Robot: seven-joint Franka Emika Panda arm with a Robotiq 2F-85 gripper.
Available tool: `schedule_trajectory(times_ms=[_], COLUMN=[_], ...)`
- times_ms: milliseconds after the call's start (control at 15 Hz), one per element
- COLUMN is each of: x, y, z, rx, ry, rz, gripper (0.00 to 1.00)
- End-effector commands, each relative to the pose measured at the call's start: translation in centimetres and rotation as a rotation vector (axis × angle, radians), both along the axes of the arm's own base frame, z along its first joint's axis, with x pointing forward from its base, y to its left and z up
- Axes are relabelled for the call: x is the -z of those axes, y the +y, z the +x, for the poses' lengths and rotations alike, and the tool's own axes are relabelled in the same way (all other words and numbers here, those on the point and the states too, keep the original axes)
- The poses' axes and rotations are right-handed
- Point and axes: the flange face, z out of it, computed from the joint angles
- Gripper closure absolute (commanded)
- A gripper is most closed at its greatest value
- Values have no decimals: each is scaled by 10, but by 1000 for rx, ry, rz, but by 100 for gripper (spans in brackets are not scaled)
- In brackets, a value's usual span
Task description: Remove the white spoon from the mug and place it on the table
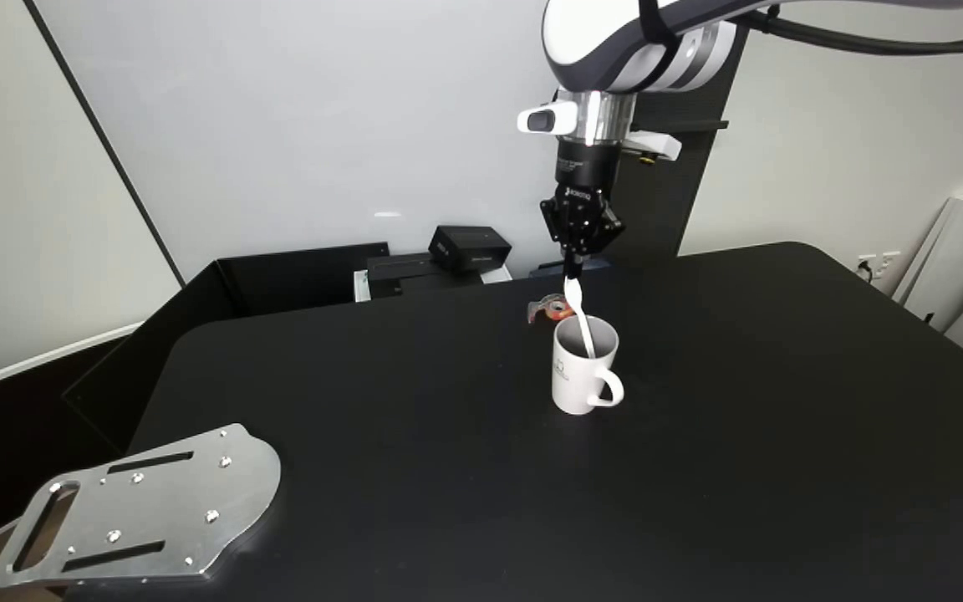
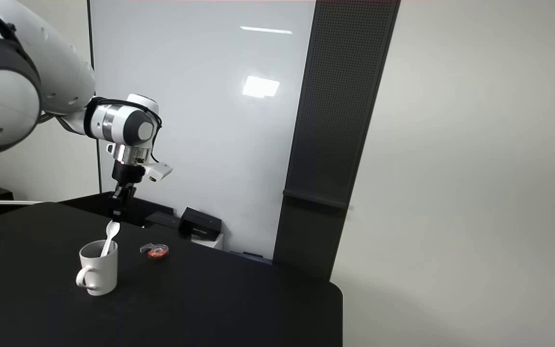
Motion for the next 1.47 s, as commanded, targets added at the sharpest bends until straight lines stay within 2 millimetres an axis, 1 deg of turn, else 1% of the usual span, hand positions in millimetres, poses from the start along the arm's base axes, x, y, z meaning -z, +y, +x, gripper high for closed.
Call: schedule_trajectory(times_ms=[0,400,600,733,933,1200,1400], x=[-28,-65,-78,-83,-78,-59,-38], y=[-4,-17,-30,-41,-64,-104,-139], z=[8,13,13,12,12,11,9], rx=[39,56,71,81,106,148,180], ry=[-8,-4,19,45,79,136,176], rz=[-26,-42,-55,-60,-82,-100,-105], gripper=[99,99,99,99,99,99,99])
